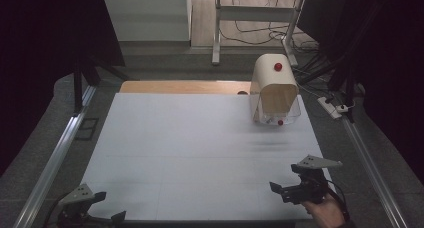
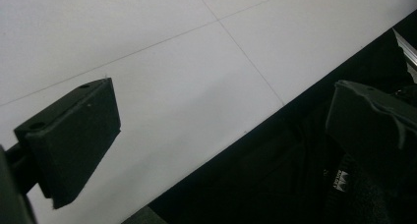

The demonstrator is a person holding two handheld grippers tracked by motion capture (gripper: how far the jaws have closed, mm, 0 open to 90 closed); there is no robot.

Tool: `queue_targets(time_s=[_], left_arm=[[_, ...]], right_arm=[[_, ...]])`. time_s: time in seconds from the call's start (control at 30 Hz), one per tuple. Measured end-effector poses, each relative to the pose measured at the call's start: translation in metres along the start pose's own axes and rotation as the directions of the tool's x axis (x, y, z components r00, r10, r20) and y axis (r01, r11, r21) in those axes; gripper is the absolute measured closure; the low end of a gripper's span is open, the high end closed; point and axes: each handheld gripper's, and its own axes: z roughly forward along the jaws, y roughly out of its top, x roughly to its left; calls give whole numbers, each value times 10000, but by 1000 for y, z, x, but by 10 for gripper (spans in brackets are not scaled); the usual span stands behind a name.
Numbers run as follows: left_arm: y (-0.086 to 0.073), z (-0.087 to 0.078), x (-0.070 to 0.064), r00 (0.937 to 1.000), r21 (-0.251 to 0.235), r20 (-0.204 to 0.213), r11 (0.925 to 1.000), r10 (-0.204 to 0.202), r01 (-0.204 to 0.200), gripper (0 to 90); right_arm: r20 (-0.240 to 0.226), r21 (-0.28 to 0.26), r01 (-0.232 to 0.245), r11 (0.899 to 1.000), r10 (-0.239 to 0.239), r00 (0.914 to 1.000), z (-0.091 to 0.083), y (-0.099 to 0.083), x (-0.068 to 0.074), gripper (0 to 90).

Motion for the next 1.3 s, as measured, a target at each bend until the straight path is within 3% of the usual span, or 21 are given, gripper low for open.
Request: queue_targets(time_s=[0.67,1.3], left_arm=[[0,0,0,10000,30,17,10000,-28,28,1],[1,1,1,10000,60,30,10000,-19,18,2]], right_arm=[[-116,-21,-106,9999,106,9999,16,26,-15,0],[380,176,-381,9991,374,9986,28,42,-33,0]])
